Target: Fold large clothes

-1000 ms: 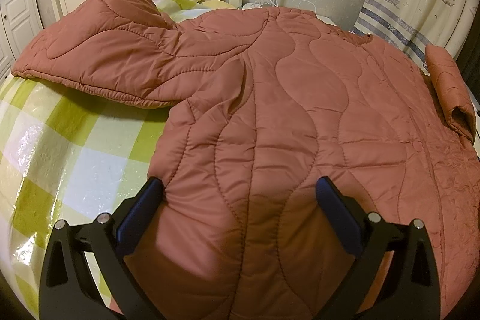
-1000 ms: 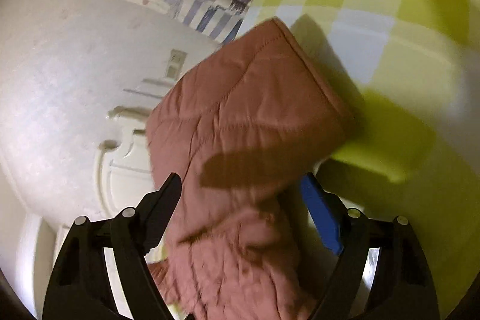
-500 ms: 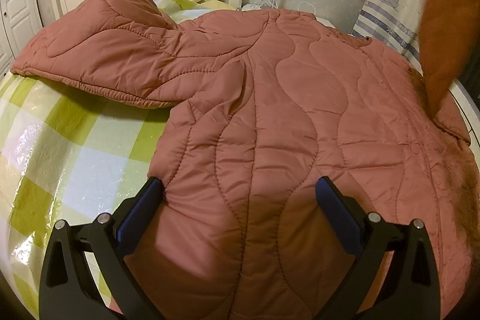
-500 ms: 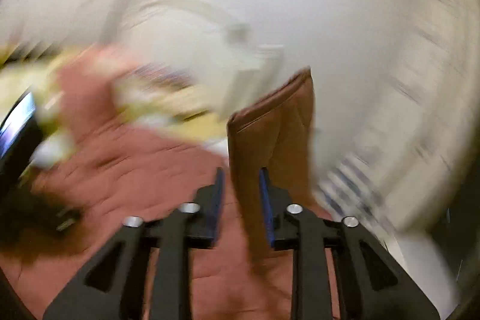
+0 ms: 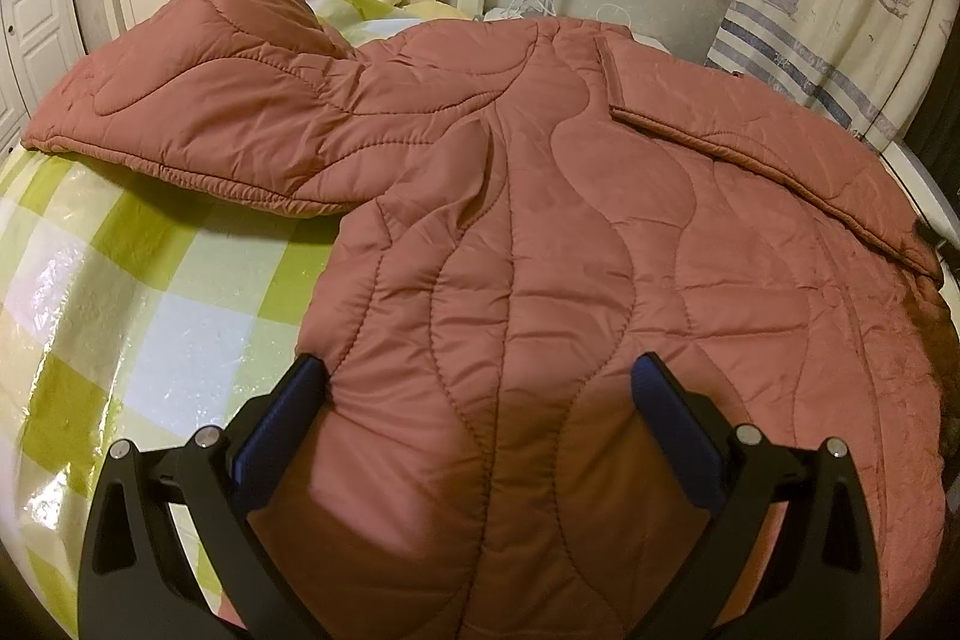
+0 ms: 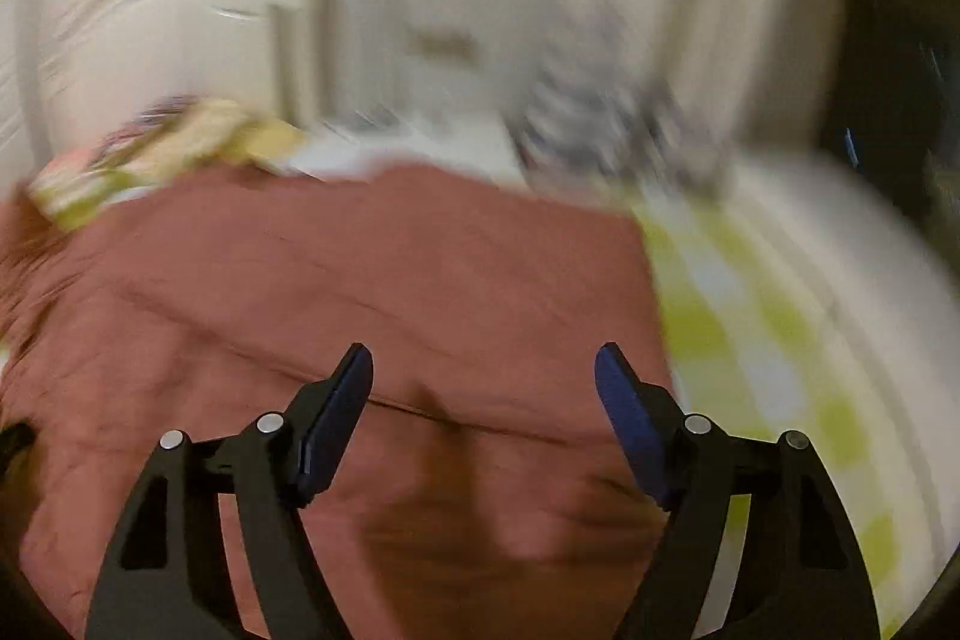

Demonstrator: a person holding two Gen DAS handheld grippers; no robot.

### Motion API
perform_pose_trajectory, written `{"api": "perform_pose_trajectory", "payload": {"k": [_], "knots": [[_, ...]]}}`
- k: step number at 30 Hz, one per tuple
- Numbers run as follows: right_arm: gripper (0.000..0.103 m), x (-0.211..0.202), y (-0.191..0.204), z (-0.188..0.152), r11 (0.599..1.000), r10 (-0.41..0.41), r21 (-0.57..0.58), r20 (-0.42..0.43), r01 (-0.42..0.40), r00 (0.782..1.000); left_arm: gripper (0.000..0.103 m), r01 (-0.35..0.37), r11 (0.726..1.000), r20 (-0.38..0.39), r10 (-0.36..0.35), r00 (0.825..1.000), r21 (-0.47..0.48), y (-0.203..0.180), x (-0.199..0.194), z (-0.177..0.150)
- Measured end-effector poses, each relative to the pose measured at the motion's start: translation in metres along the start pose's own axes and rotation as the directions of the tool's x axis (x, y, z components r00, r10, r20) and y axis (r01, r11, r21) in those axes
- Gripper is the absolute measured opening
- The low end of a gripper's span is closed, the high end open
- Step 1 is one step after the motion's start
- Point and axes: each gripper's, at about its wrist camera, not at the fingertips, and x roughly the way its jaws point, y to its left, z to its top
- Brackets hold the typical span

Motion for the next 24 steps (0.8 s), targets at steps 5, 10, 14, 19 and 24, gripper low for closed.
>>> {"api": "perform_pose_trajectory", "payload": {"k": [5, 10, 14, 19, 24], "knots": [[0.07, 0.013, -0.028, -0.011, 0.998, 0.015, 0.068, -0.057, -0.011, 0.998, 0.101, -0.055, 0.997, -0.039, 0.057, 0.998, 0.045, -0.01, 0.004, 0.001], [0.07, -0.009, -0.046, -0.015, 0.981, 0.047, 0.185, 0.087, -0.062, 0.995, 0.1, 0.045, 0.999, -0.119, -0.046, 0.992, -0.014, -0.003, -0.003, 0.02], [0.07, -0.01, -0.076, -0.017, 0.93, 0.065, 0.352, 0.126, -0.106, 0.99, 0.1, 0.149, 0.979, -0.058, -0.158, 0.986, -0.138, -0.002, -0.006, 0.057], [0.07, 0.001, -0.059, -0.006, 0.932, 0.069, 0.346, 0.115, -0.105, 0.991, 0.087, 0.126, 0.98, -0.004, -0.128, 0.992, -0.154, -0.035, 0.033, 0.113], [0.07, 0.001, -0.055, -0.007, 0.932, 0.086, 0.342, 0.116, -0.121, 0.99, 0.066, 0.123, 0.977, -0.044, -0.132, 0.99, -0.173, -0.064, 0.081, 0.122]]}}
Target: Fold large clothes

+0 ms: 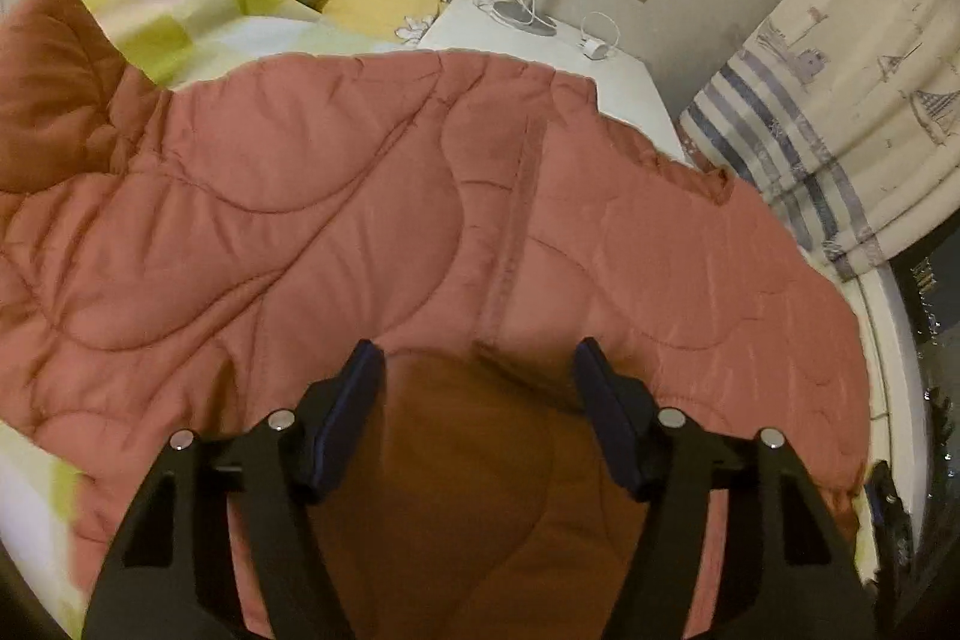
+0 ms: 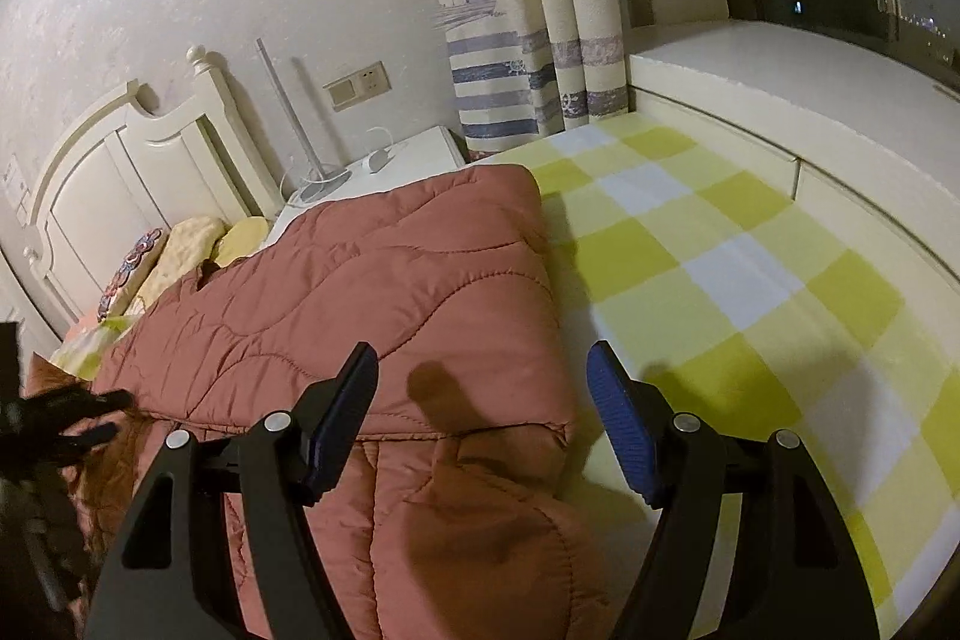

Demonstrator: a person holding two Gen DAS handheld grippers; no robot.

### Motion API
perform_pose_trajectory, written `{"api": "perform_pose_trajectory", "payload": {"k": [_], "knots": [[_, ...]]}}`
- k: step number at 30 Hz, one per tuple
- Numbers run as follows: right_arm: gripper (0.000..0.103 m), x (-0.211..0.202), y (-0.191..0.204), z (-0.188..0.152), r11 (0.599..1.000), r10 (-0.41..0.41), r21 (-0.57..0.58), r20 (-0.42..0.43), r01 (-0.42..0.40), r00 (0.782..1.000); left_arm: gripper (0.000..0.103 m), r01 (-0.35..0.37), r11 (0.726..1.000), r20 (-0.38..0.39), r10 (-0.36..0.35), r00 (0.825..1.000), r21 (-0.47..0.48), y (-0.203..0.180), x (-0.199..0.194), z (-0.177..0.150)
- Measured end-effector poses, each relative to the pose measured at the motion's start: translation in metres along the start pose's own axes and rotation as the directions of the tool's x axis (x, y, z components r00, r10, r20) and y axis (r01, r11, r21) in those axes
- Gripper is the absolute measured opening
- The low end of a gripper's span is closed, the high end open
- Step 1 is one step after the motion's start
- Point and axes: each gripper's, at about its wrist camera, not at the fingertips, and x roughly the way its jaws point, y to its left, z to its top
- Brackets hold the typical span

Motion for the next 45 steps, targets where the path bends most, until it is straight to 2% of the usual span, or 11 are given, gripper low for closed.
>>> {"api": "perform_pose_trajectory", "payload": {"k": [2, 4, 12, 15, 17, 19, 27, 32, 40, 42, 45], "knots": [[0.07, -0.001, -0.004, 0.0, 1.0, 0.016, 0.017, -0.002, -0.016, 1.0, 0.015, -0.034, 0.995, 0.031, 0.031, 0.999, 0.097, -0.014, 0.0, -0.009], [0.07, -0.001, -0.009, 0.0, 0.998, 0.034, 0.044, 0.001, -0.034, 0.999, 0.003, -0.041, 0.991, 0.075, 0.031, 0.997, 0.131, -0.02, -0.011, -0.021], [0.07, 0.001, -0.014, 0.003, 0.997, 0.038, 0.065, 0.008, -0.039, 0.999, 0.002, 0.068, 0.987, 0.079, -0.081, 0.994, 0.149, -0.011, -0.083, -0.063], [0.07, 0.002, -0.014, 0.003, 0.997, 0.034, 0.064, 0.008, -0.034, 0.999, 0.007, 0.008, 0.991, 0.026, -0.011, 1.0, 0.135, 0.001, -0.074, -0.077], [0.071, 0.002, -0.014, 0.003, 0.998, 0.029, 0.063, 0.009, -0.03, 1.0, 0.049, -0.024, 0.997, 0.018, 0.022, 1.0, 0.071, 0.019, -0.064, -0.076], [0.071, 0.001, -0.013, 0.002, 0.998, 0.027, 0.058, 0.014, -0.028, 1.0, 0.066, 0.029, 0.999, 0.102, -0.025, 0.995, -0.038, 0.036, -0.076, -0.076], [0.071, 0.003, -0.011, 0.002, 0.999, 0.019, 0.045, 0.007, -0.019, 1.0, 0.079, -0.014, 0.963, 0.23, -0.05, 0.972, 0.27, -0.038, -0.089, -0.083], [0.071, 0.006, -0.01, 0.002, 1.0, 0.004, 0.03, -0.003, -0.004, 1.0, 0.085, -0.029, 0.962, 0.032, 0.021, 0.999, 0.271, -0.038, -0.018, -0.077], [0.072, -0.012, 0.015, 0.003, 0.992, -0.084, -0.084, 0.096, 0.092, 0.992, 0.094, -0.026, 0.969, 0.043, 0.016, 0.999, 0.244, -0.032, -0.017, -0.075], [0.086, -0.019, 0.032, 0.002, 0.98, -0.068, -0.176, 0.141, 0.092, 0.988, 0.094, -0.024, 0.97, 0.042, 0.014, 0.999, 0.244, -0.034, -0.016, -0.073], [0.088, 0.02, 0.057, -0.005, 0.93, -0.146, -0.35, -0.061, 0.115, 0.987, 0.095, -0.023, 0.97, 0.043, 0.013, 0.999, 0.242, -0.033, -0.017, -0.073]]}}
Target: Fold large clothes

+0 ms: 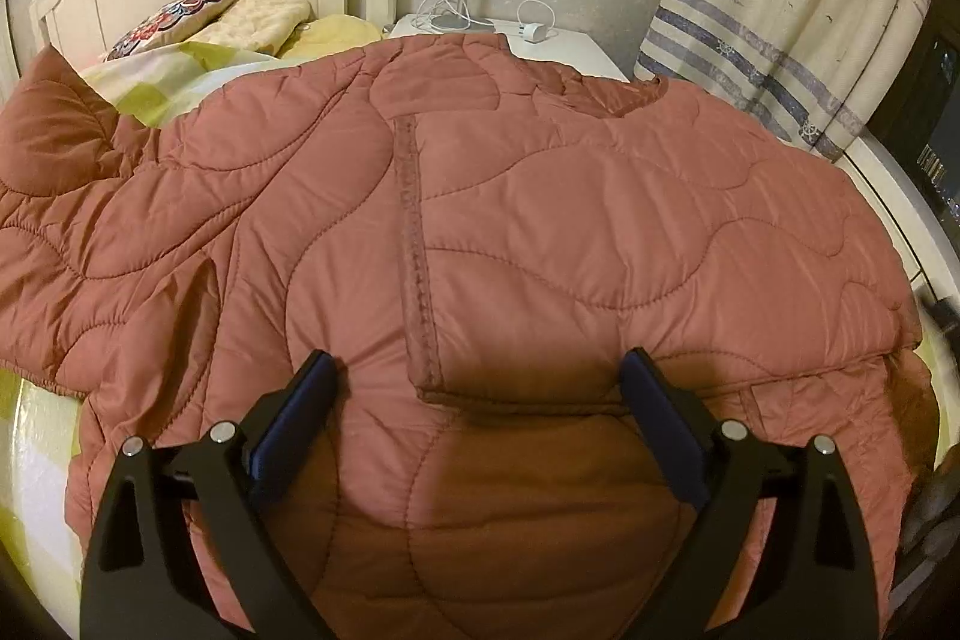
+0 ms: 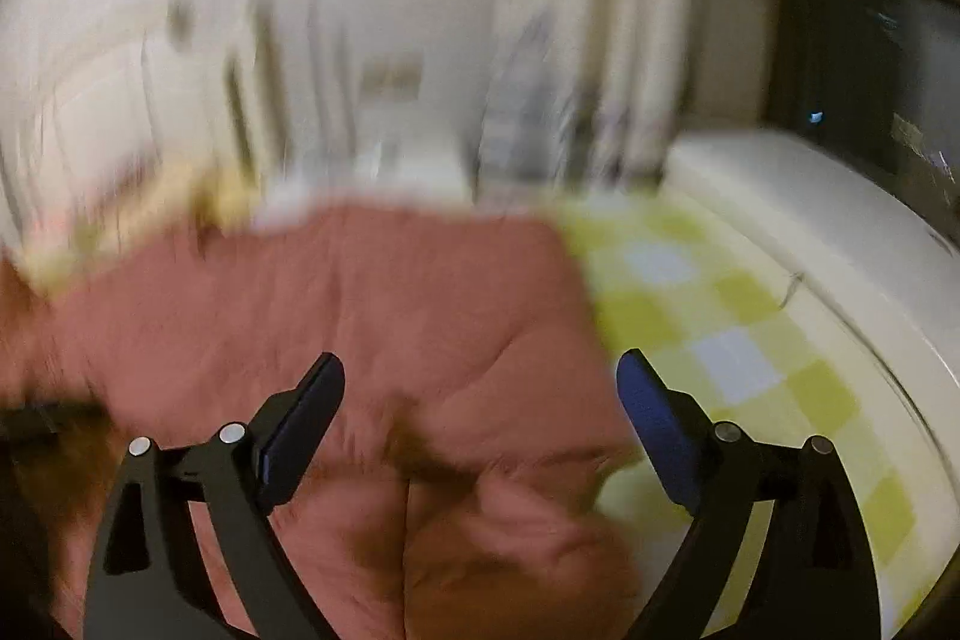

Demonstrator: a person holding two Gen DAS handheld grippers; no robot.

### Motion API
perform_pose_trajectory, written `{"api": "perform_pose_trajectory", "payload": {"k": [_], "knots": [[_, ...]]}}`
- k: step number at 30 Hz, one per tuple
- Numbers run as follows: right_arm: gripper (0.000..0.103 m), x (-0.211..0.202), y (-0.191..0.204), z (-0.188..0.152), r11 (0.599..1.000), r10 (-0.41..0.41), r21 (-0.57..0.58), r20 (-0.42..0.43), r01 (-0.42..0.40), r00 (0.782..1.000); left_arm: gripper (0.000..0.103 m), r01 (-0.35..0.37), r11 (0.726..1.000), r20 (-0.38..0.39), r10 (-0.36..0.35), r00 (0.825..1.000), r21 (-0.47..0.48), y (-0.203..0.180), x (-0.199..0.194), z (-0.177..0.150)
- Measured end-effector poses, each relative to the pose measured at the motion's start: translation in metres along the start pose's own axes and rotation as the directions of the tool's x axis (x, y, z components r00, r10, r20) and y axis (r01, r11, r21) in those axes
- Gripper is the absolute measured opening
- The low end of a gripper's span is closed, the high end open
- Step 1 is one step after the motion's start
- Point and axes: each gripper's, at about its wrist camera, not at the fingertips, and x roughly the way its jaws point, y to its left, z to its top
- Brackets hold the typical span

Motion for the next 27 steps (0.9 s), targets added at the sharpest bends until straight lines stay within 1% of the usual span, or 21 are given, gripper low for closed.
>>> {"api": "perform_pose_trajectory", "payload": {"k": [1, 2, 5, 6, 8, 10, 11, 12, 13, 15, 16, 17, 18, 19, 20, 21, 22, 23, 24, 26, 27], "knots": [[0.088, 0.016, 0.007, 0.0, 0.999, -0.012, -0.043, -0.088, 0.009, 0.996, 0.096, 0.001, 1.0, 0.0, -0.001, 1.0, 0.001, -0.001, 0.001, 0.0], [0.088, 0.02, 0.009, 0.002, 0.998, -0.027, -0.051, -0.105, 0.021, 0.994, 0.096, 0.004, 1.0, 0.0, -0.004, 1.0, 0.002, -0.001, 0.0, 0.0], [0.087, 0.015, 0.011, 0.007, 0.995, -0.09, -0.053, -0.096, 0.085, 0.991, 0.097, 0.009, 1.0, -0.001, -0.009, 1.0, -0.005, 0.004, -0.004, -0.002], [0.087, 0.001, 0.016, 0.006, 0.992, -0.117, -0.056, -0.027, 0.116, 0.993, 0.097, 0.009, 1.0, 0.0, -0.009, 1.0, -0.005, 0.005, -0.005, -0.002], [0.091, -0.02, 0.031, 0.001, 0.993, -0.059, -0.099, 0.077, 0.066, 0.995, 0.097, 0.012, 1.0, 0.0, -0.012, 1.0, -0.007, 0.006, -0.005, -0.002], [0.092, -0.018, 0.046, -0.003, 0.985, -0.022, -0.17, 0.057, 0.031, 0.998, 0.097, 0.024, 1.0, 0.009, -0.024, 1.0, -0.016, 0.008, -0.007, -0.002], [0.092, -0.008, 0.054, -0.007, 0.978, 0.001, -0.208, -0.003, -0.002, 1.0, 0.097, 0.043, 0.999, 0.022, -0.042, 0.999, -0.027, 0.011, -0.01, -0.003], [0.092, 0.01, 0.06, -0.012, 0.969, 0.003, -0.246, -0.097, -0.027, 0.995, 0.097, 0.094, 0.994, 0.06, -0.091, 0.994, -0.058, 0.02, -0.019, -0.003], [0.092, 0.016, 0.062, -0.013, 0.966, -0.016, -0.258, -0.125, -0.017, 0.992, 0.097, 0.13, 0.987, 0.097, -0.121, 0.988, -0.091, 0.03, -0.028, -0.004], [0.092, 0.015, 0.056, -0.011, 0.974, -0.024, -0.226, -0.105, 0.0, 0.994, 0.096, 0.198, 0.952, 0.229, -0.144, 0.963, -0.234, 0.069, -0.06, -0.007], [0.092, 0.015, 0.054, -0.011, 0.976, -0.023, -0.219, -0.106, 0.0, 0.994, 0.096, 0.239, 0.92, 0.298, -0.145, 0.943, -0.31, 0.092, -0.076, -0.009], [0.092, 0.013, 0.052, -0.012, 0.977, -0.023, -0.213, -0.093, 0.002, 0.995, 0.096, 0.285, 0.874, 0.365, -0.137, 0.921, -0.393, 0.117, -0.09, -0.014], [0.092, 0.009, 0.05, -0.012, 0.978, -0.025, -0.206, -0.07, 0.01, 0.997, 0.096, 0.351, 0.787, 0.439, -0.115, 0.891, -0.507, 0.156, -0.106, -0.022], [0.092, 0.007, 0.049, -0.013, 0.979, -0.025, -0.203, -0.057, 0.013, 0.998, 0.096, 0.394, 0.713, 0.477, -0.095, 0.874, -0.58, 0.183, -0.114, -0.029], [0.092, 0.003, 0.05, -0.014, 0.98, -0.023, -0.2, -0.044, 0.014, 0.999, 0.096, 0.424, 0.636, 0.501, -0.067, 0.863, -0.645, 0.211, -0.119, -0.037], [0.092, 0.0, 0.047, -0.015, 0.982, -0.019, -0.19, -0.022, 0.014, 1.0, 0.096, 0.438, 0.549, 0.511, -0.022, 0.859, -0.712, 0.243, -0.123, -0.046], [0.092, -0.003, 0.046, -0.015, 0.983, -0.014, -0.181, -0.008, 0.012, 1.0, 0.095, 0.43, 0.489, 0.507, 0.029, 0.861, -0.759, 0.269, -0.126, -0.053], [0.092, -0.008, 0.047, -0.015, 0.986, -0.006, -0.168, 0.005, 0.006, 1.0, 0.093, 0.397, 0.427, 0.481, 0.105, 0.87, -0.812, 0.298, -0.129, -0.061], [0.092, -0.011, 0.044, -0.012, 0.989, 0.008, -0.145, 0.012, -0.007, 1.0, 0.092, 0.367, 0.386, 0.451, 0.152, 0.88, -0.846, 0.318, -0.129, -0.066], [0.092, -0.016, 0.038, -0.012, 0.995, 0.029, -0.097, 0.015, -0.027, 0.999, 0.086, 0.344, 0.339, 0.418, 0.175, 0.891, -0.875, 0.352, -0.124, -0.068], [0.092, -0.015, 0.032, -0.011, 0.997, 0.045, -0.061, 0.011, -0.045, 0.999, 0.086, 0.34, 0.339, 0.411, 0.161, 0.898, -0.877, 0.363, -0.119, -0.064]]}}
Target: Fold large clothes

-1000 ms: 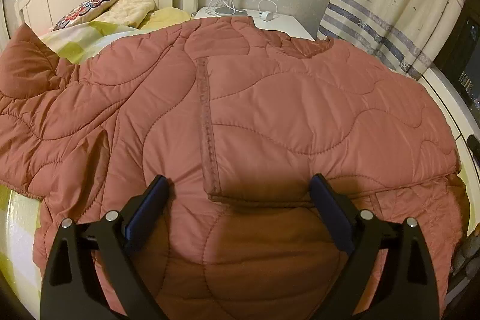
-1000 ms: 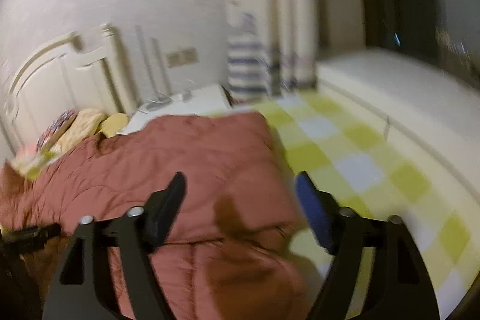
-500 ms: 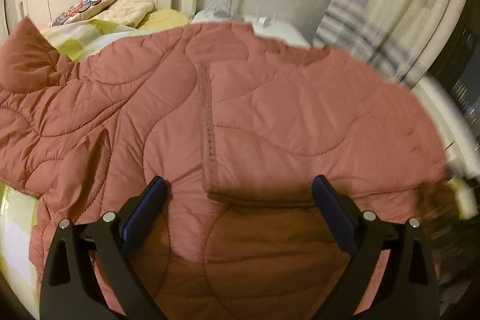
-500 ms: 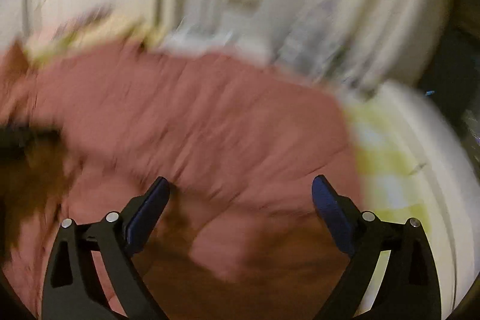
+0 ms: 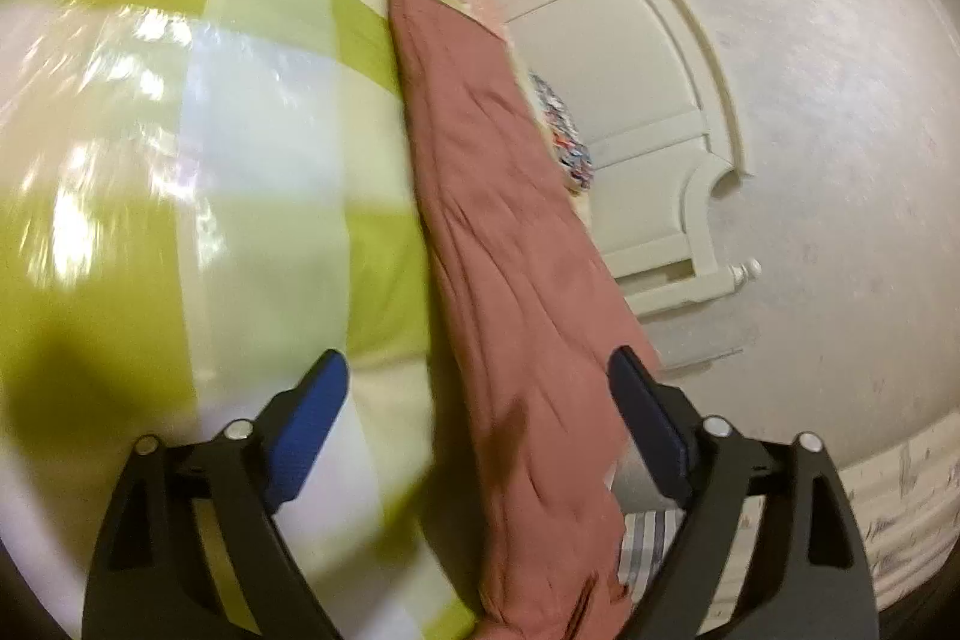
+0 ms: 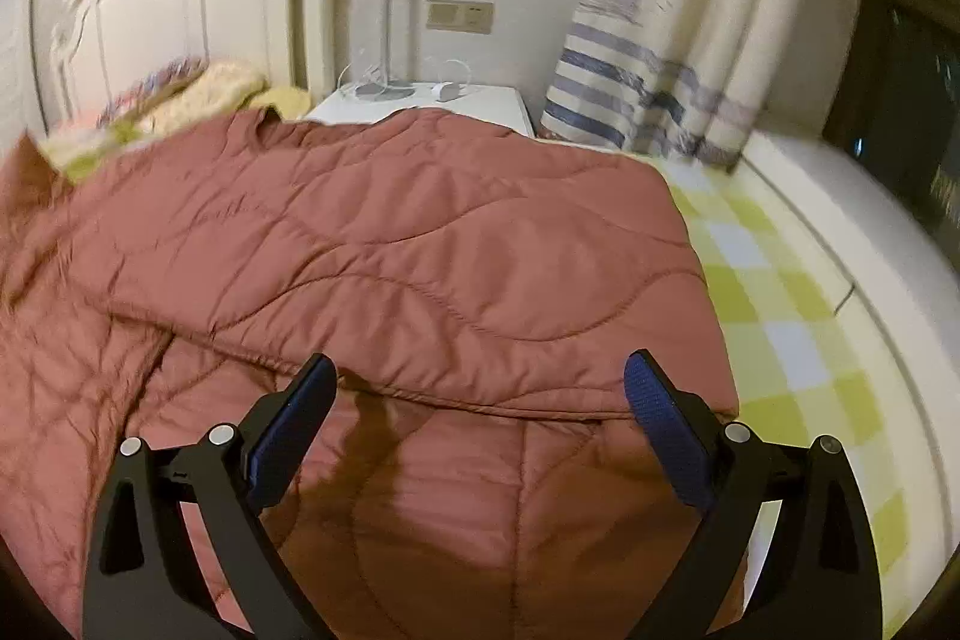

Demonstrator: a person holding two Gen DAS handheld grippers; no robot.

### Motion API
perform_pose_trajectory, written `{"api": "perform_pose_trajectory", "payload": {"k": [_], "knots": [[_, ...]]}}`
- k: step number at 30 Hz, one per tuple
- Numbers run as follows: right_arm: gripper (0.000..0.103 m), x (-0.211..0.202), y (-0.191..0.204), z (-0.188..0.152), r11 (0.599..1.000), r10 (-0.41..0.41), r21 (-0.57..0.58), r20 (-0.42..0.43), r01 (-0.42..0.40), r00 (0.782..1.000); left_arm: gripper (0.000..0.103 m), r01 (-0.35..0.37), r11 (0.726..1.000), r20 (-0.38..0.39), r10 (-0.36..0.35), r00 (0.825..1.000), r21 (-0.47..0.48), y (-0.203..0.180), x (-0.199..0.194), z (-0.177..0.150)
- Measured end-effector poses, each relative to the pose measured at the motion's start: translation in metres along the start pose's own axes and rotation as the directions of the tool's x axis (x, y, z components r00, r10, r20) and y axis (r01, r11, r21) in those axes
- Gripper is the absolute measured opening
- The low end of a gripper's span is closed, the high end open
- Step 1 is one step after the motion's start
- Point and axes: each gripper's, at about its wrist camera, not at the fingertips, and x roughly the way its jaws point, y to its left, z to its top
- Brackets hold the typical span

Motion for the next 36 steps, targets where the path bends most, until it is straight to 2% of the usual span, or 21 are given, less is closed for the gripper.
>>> {"api": "perform_pose_trajectory", "payload": {"k": [3, 4, 5, 6, 10, 13, 16, 17, 18, 20, 21, 22, 24, 25, 26, 28, 29, 31, 32, 33, 36], "knots": [[0.092, -0.002, -0.015, -0.002, 0.995, 0.044, 0.092, 0.001, -0.044, 0.999, 0.086, 0.003, 0.999, -0.043, -0.001, 0.999, 0.051, -0.013, 0.023, 0.022], [0.092, -0.003, -0.019, -0.003, 0.992, 0.053, 0.111, 0.007, -0.054, 0.999, 0.074, 0.017, 0.998, -0.064, -0.013, 0.998, 0.063, -0.019, 0.03, 0.026], [0.092, -0.004, -0.022, -0.003, 0.99, 0.06, 0.127, 0.015, -0.062, 0.998, 0.034, 0.037, 0.997, -0.093, -0.031, 0.995, 0.07, -0.022, 0.037, 0.03], [0.092, -0.005, -0.026, -0.004, 0.987, 0.071, 0.146, 0.027, -0.074, 0.997, 0.013, 0.05, 0.996, -0.153, -0.039, 0.987, 0.07, -0.027, 0.048, 0.031], [0.092, -0.008, -0.033, -0.005, 0.978, 0.079, 0.188, 0.052, -0.087, 0.996, 0.008, 0.106, 0.979, -0.028, -0.103, 0.994, 0.176, -0.066, 0.014, 0.005], [0.092, -0.01, -0.039, -0.006, 0.97, 0.085, 0.222, 0.068, -0.098, 0.994, 0.008, 0.189, 0.904, -0.01, -0.2, 0.98, 0.384, -0.128, -0.016, -0.045], [0.092, -0.013, -0.041, -0.007, 0.966, 0.085, 0.236, 0.078, -0.102, 0.993, 0.01, 0.293, 0.711, -0.13, -0.276, 0.952, 0.639, -0.201, -0.029, -0.122], [0.092, -0.014, -0.041, -0.007, 0.966, 0.084, 0.238, 0.083, -0.102, 0.993, 0.013, 0.323, 0.591, -0.192, -0.274, 0.942, 0.739, -0.225, -0.032, -0.165], [0.092, -0.015, -0.042, -0.007, 0.965, 0.086, 0.241, 0.089, -0.105, 0.992, 0.016, 0.351, 0.502, -0.253, -0.255, 0.933, 0.79, -0.237, -0.029, -0.198], [0.092, -0.016, -0.044, -0.008, 0.962, 0.087, 0.252, 0.094, -0.109, 0.992, 0.048, 0.416, 0.317, -0.384, -0.161, 0.909, 0.852, -0.247, -0.021, -0.264], [0.092, -0.016, -0.046, -0.009, 0.958, 0.089, 0.265, 0.096, -0.111, 0.991, 0.059, 0.432, 0.194, -0.422, -0.088, 0.902, 0.881, -0.244, -0.015, -0.305], [0.092, -0.016, -0.047, -0.009, 0.956, 0.09, 0.272, 0.097, -0.114, 0.991, 0.077, 0.422, 0.09, -0.421, -0.033, 0.907, 0.902, -0.24, -0.01, -0.334], [0.092, -0.016, -0.051, -0.01, 0.95, 0.095, 0.29, 0.1, -0.12, 0.99, 0.083, 0.365, -0.114, -0.36, 0.064, 0.931, 0.924, -0.212, 0.0, -0.39], [0.092, -0.016, -0.052, -0.01, 0.948, 0.099, 0.294, 0.101, -0.124, 0.99, 0.082, 0.355, -0.163, -0.341, 0.104, 0.934, 0.921, -0.199, 0.006, -0.404], [0.092, -0.016, -0.053, -0.01, 0.946, 0.103, 0.298, 0.1, -0.129, 0.99, 0.082, 0.355, -0.183, -0.334, 0.136, 0.933, 0.917, -0.186, 0.011, -0.41], [0.092, -0.015, -0.053, -0.01, 0.946, 0.106, 0.297, 0.098, -0.13, 0.99, 0.082, 0.327, -0.179, -0.3, 0.16, 0.94, 0.928, -0.168, 0.018, -0.403], [0.092, -0.015, -0.053, -0.01, 0.946, 0.106, 0.295, 0.097, -0.131, 0.99, 0.082, 0.318, -0.156, -0.296, 0.151, 0.943, 0.935, -0.164, 0.017, -0.394], [0.092, -0.015, -0.052, -0.01, 0.946, 0.108, 0.295, 0.098, -0.133, 0.989, 0.084, 0.338, -0.022, -0.335, 0.087, 0.938, 0.941, -0.158, 0.007, -0.345], [0.092, -0.015, -0.053, -0.01, 0.945, 0.11, 0.297, 0.098, -0.135, 0.989, 0.089, 0.356, 0.062, -0.359, 0.045, 0.932, 0.932, -0.15, -0.001, -0.327], [0.092, -0.016, -0.052, -0.01, 0.945, 0.109, 0.298, 0.098, -0.133, 0.989, 0.093, 0.368, 0.195, -0.372, -0.019, 0.928, 0.909, -0.14, -0.012, -0.284], [0.092, -0.017, -0.05, -0.011, 0.946, 0.106, 0.295, 0.101, -0.132, 0.989, 0.099, 0.299, 0.511, -0.293, -0.094, 0.951, 0.806, -0.106, -0.017, -0.193]]}}
